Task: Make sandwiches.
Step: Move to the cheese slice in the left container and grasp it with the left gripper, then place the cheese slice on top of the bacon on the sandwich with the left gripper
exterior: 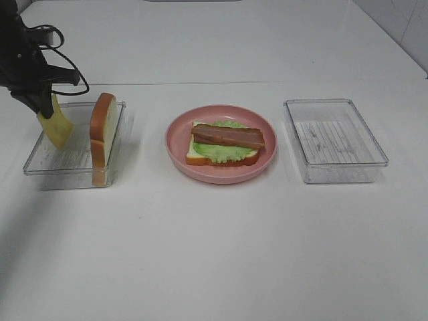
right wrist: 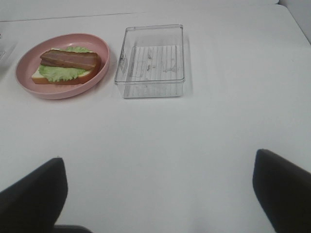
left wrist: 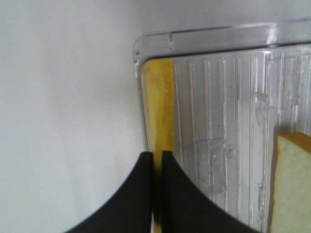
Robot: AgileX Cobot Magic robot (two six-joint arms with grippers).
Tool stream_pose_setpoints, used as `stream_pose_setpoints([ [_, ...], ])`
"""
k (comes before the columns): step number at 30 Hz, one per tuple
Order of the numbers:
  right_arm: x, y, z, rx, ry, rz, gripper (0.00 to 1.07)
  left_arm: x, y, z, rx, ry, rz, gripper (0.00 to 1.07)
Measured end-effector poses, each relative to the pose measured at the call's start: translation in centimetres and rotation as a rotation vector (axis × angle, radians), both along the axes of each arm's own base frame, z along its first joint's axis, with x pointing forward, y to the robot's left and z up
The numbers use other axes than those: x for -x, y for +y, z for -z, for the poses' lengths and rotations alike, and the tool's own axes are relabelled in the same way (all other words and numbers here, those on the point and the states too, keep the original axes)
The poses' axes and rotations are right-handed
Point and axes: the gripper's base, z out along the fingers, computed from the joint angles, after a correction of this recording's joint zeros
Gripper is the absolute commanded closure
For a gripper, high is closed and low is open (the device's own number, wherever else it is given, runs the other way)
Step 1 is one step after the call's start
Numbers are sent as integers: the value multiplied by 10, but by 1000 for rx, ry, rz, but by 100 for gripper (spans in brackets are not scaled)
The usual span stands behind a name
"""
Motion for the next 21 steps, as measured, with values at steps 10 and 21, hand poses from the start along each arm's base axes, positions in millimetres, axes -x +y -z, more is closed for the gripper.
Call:
stream_pose_setpoints([
  [10,0,0,0,-1,0,-1,9,2,0,-12,0,-13,1,107],
  [21,0,0,0,-1,0,-1,9,16,-4,-94,55,-184,-4,107],
])
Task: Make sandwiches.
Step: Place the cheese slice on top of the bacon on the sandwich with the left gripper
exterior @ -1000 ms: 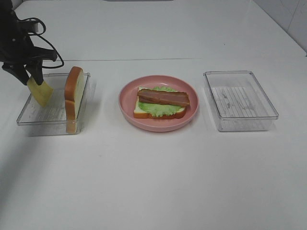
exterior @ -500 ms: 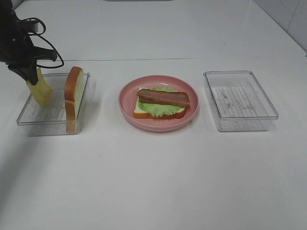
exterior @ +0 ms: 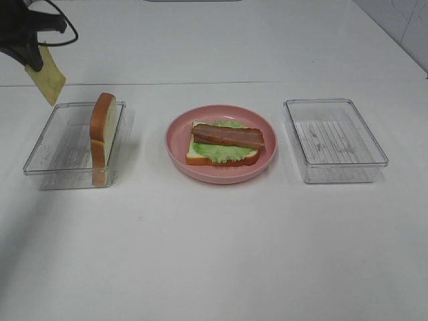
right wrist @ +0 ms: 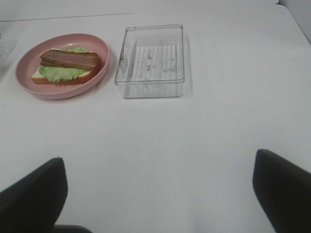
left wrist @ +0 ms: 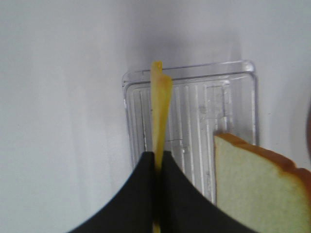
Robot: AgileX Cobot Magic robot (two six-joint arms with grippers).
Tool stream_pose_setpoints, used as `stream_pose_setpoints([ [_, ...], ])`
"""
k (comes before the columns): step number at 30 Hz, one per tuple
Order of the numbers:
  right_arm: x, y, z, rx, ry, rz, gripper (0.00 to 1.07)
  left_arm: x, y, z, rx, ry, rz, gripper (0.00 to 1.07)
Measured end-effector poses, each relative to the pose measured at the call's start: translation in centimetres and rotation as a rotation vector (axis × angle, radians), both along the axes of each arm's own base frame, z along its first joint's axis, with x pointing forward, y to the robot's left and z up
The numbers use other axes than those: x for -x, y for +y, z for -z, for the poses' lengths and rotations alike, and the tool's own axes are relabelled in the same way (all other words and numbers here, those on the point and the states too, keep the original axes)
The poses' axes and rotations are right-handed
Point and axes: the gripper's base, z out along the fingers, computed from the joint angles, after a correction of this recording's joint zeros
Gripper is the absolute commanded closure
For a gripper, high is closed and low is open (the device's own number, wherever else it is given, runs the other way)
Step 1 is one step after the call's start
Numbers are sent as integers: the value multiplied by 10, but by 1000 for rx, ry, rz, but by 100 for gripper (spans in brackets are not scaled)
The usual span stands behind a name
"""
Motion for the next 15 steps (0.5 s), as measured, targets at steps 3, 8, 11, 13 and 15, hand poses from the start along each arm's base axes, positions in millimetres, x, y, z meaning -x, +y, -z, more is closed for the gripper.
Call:
stream_pose_setpoints([
  [3,0,0,0,0,0,0,9,8,-4,-24,43,-49,6,107],
  [8,0,0,0,0,0,0,9,24,-22,-66,133,-135,61,107],
  [11,0,0,0,0,0,0,9,35,-47,-84,198,-171,127,107],
  [13,0,0,0,0,0,0,9,38,-57,-88,220,-177,152,107],
  [15,0,0,0,0,0,0,9,47,-90,-94,280,-177,226,107],
])
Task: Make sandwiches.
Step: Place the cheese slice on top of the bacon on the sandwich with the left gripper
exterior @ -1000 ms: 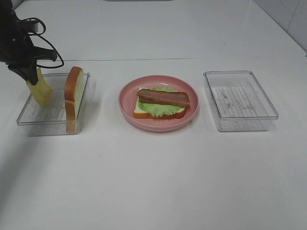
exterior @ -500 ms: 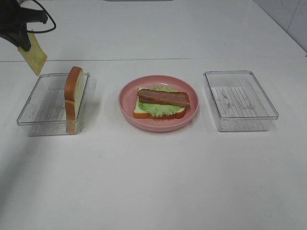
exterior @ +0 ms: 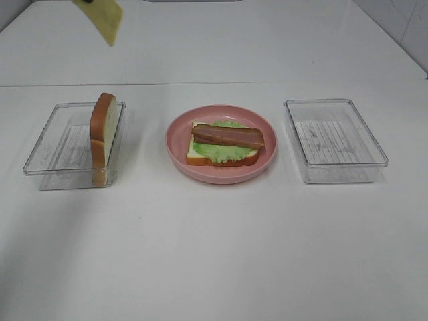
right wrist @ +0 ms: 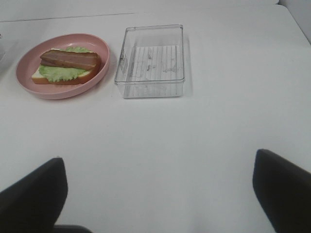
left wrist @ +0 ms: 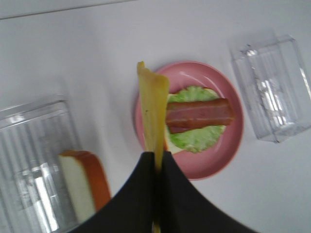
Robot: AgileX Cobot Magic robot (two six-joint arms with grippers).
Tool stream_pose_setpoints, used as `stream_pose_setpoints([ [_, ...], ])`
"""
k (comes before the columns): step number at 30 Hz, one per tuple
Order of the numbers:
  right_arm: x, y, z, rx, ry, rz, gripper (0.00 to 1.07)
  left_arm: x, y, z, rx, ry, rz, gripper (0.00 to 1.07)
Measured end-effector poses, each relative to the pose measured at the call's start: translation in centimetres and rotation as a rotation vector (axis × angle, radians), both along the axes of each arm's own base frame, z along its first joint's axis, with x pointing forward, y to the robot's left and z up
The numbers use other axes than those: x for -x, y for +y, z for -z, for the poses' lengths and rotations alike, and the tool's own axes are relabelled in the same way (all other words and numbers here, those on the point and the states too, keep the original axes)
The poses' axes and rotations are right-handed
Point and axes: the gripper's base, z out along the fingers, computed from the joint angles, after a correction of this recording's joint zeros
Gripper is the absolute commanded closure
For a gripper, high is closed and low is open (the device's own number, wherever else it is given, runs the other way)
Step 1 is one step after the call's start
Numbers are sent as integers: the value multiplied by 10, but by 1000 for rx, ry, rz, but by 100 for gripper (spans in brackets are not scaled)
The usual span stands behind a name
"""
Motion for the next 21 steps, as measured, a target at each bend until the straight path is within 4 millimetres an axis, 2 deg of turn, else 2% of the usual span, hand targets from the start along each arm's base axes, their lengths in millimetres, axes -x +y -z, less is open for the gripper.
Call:
stream_pose_setpoints([
  [1,0,0,0,0,0,0,9,0,0,0,0,0,0,107],
  [2,0,0,0,0,0,0,9,4,-20,2,15,8,48,107],
  [3,0,0,0,0,0,0,9,6,-32,4,19,12,72,107],
  [4,0,0,0,0,0,0,9,6,-32,4,19,12,72,107],
  [5,0,0,0,0,0,0,9,9,-54,10,30,15,114,107],
  [6,0,0,0,0,0,0,9,9,-62,15,33,20,129,107],
  [7,0,0,0,0,0,0,9,9,-62,15,33,20,129,107],
  [9,0,0,0,0,0,0,9,10,-100,34,45,18,183,107],
  [10,0,0,0,0,0,0,9,10,-100,34,45,18,183,107],
  [12,0,0,0,0,0,0,9,11,-121,47,50,18,208,107],
  [13,0,0,0,0,0,0,9,11,-121,47,50,18,208,107],
  [14,0,0,0,0,0,0,9,11,-133,54,59,16,211,107],
  [21,0,0,0,0,0,0,9,10,-157,74,115,39,218,107],
])
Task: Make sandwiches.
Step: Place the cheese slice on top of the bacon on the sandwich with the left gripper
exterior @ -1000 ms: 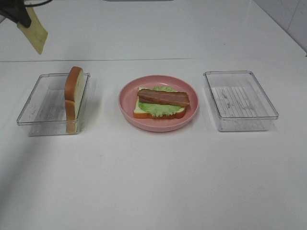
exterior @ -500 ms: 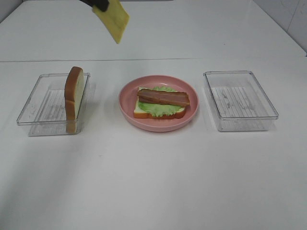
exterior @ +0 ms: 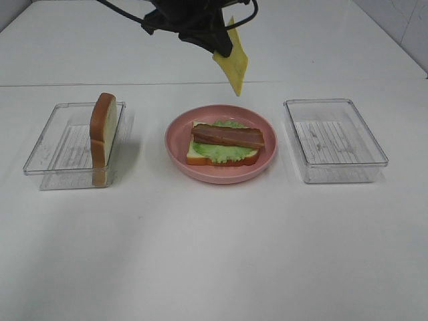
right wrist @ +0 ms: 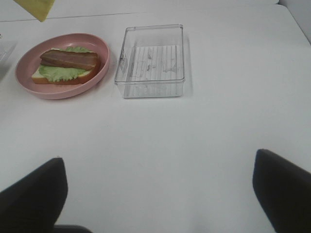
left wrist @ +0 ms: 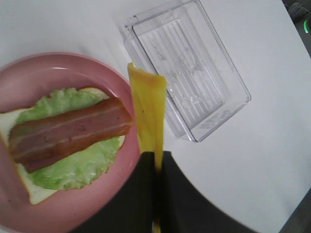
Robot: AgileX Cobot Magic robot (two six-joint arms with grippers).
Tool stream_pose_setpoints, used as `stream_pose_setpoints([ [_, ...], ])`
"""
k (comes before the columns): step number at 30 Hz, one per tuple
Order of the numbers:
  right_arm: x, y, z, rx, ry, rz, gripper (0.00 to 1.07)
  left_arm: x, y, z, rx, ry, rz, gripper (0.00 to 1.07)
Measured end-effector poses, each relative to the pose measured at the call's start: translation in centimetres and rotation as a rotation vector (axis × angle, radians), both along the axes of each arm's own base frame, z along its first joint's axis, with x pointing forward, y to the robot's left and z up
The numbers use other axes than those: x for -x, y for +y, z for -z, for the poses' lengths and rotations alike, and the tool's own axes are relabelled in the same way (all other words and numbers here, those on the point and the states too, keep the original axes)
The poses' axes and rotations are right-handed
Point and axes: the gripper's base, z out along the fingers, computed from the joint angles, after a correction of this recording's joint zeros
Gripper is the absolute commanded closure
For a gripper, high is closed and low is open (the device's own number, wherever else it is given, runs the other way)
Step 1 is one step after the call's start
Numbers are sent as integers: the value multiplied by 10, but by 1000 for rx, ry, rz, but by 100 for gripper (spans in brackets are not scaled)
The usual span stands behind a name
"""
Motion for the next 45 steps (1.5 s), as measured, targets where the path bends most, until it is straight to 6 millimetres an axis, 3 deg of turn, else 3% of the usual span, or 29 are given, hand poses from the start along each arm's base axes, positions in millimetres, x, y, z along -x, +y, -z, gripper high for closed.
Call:
stream_pose_setpoints([
  [10,0,0,0,0,0,0,9,-10,-22,67,31,144,11,107],
  [18,0,0,0,0,0,0,9,-12,-27,97,-2,187,25,107],
  [45,0,0,0,-1,0,-1,9,-22,-15,107,-157,66,25,107],
])
